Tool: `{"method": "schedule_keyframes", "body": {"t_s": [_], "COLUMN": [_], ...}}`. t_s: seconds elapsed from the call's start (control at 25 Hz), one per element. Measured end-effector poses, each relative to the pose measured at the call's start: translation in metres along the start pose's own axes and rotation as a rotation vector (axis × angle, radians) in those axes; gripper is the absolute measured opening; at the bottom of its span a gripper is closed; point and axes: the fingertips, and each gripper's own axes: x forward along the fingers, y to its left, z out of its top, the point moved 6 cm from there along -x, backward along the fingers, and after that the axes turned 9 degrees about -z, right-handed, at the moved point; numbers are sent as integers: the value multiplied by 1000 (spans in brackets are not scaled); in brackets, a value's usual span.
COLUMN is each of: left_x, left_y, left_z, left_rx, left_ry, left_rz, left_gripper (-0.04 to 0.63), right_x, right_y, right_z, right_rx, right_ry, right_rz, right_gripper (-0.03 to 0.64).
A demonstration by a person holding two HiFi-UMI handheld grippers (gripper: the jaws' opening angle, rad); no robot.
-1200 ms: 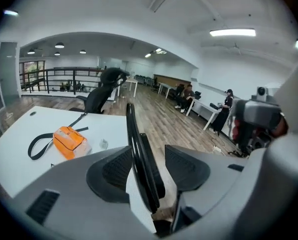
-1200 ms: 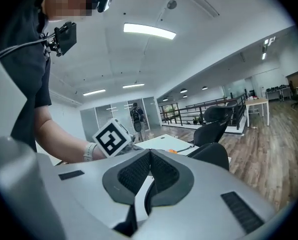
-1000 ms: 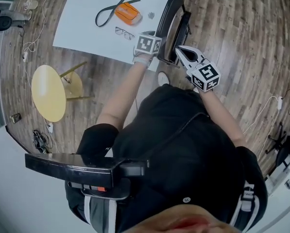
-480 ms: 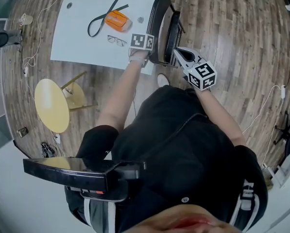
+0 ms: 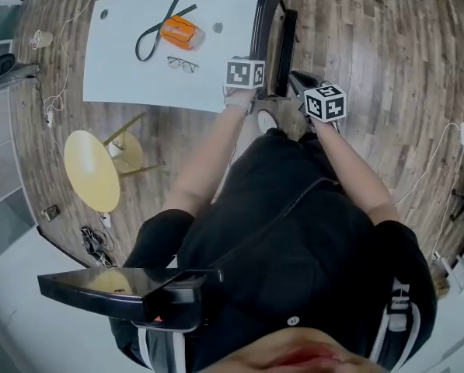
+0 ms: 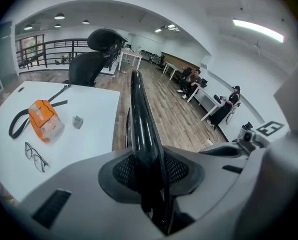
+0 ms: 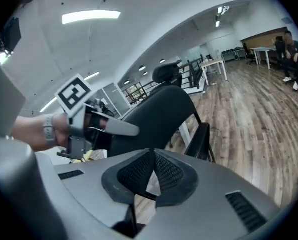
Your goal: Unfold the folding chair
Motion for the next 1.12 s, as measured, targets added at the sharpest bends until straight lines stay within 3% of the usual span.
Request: {"method": "schedule_keyframes", "body": {"t_s": [0.08, 0.44, 0.6, 0.76, 0.88, 0.92, 1.04, 1.12], "left_x": [5, 12, 14, 17, 17, 17, 17, 18], "left_y": [-10, -29, -34, -40, -44, -45, -44, -45], "left_z": [1, -1, 0, -2, -2, -2, -1, -1], "left_rx": [5, -10, -28, -25, -19, -19, -22, -11], "left_ry": [0, -16, -42, -47, -45, -46, -53, -52], "left_rz": [-7, -3, -17, -18, -23, -23, -20, -15], "left_gripper": [95, 97, 103, 104, 106, 107, 107, 107], "right_x": [14, 87, 119, 142, 137, 137, 147, 155], "right_y": [-21, -80, -75, -53, -77, -81, -89, -91], "right_z": [-13, -68, -78, -85, -83, -84, -97, -103], "right_rx": [44, 222, 244, 270, 137, 117, 131, 201], "right_ry": [42, 242, 283, 294, 304, 310, 373, 370], "right_rz": [-51, -285, -353, -314, -479, -497, -469, -402], "right_gripper": [22, 267, 282, 296, 298, 301, 300, 299]}}
